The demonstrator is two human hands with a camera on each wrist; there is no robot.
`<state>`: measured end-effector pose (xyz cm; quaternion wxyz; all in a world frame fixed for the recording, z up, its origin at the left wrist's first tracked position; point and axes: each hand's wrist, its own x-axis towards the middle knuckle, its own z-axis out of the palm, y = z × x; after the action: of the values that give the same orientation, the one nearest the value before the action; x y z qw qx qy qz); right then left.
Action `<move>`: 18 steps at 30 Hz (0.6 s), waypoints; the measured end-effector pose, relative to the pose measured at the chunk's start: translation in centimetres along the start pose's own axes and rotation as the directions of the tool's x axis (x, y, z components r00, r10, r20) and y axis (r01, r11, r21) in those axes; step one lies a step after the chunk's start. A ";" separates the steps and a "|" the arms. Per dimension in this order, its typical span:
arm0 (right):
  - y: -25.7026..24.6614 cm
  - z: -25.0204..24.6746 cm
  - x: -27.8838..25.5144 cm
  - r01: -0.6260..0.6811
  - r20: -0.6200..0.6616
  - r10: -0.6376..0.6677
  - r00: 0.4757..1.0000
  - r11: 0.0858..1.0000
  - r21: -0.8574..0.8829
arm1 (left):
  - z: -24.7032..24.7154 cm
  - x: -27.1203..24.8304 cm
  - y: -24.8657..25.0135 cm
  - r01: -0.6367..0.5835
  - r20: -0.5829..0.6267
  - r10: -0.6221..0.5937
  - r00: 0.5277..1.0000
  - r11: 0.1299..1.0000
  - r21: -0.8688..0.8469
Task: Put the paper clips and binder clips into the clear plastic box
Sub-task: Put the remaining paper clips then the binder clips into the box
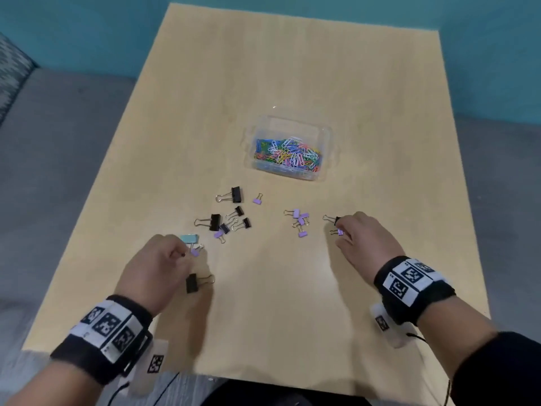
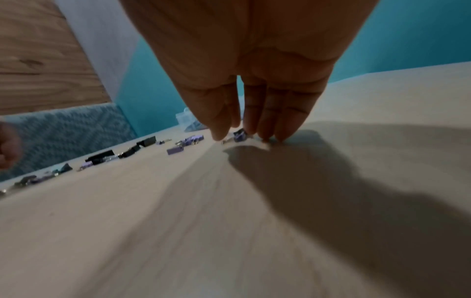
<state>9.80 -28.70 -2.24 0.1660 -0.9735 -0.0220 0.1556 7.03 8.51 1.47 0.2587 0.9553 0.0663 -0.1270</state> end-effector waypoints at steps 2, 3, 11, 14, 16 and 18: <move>-0.6 0.5 0.2 0.002 -0.011 -0.002 1.000 0.999 -0.052 | 0.8 -1.5 -0.5 -0.039 0.072 0.034 0.997 0.997 0.064; -1.0 0.6 0.4 0.001 -0.013 -0.002 1.000 0.998 -0.067 | 1.3 -2.0 -0.7 -0.058 0.108 0.046 0.993 0.992 0.111; -2.4 0.1 0.9 -0.161 0.035 0.160 0.986 0.986 0.043 | 3.3 -2.6 -1.0 -0.052 0.177 0.008 0.984 0.969 0.242; -2.8 -0.1 0.5 -0.194 0.078 0.190 0.979 0.980 0.052 | 3.1 -2.7 -0.7 -0.042 0.170 0.003 0.985 0.973 0.228; -3.0 0.1 0.2 -0.269 0.072 0.260 0.963 0.940 0.209 | 2.9 -2.8 -0.6 -0.052 0.145 0.024 0.989 0.981 0.190; -2.9 -0.1 0.2 -0.370 0.126 0.381 0.916 0.679 0.634 | 2.5 -2.5 -1.1 0.024 0.083 -0.021 0.996 0.999 -0.040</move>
<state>10.03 -25.93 -1.26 0.4555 -0.8406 0.2341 0.1763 3.86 7.98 -0.45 0.2792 0.9429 0.0690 -0.1678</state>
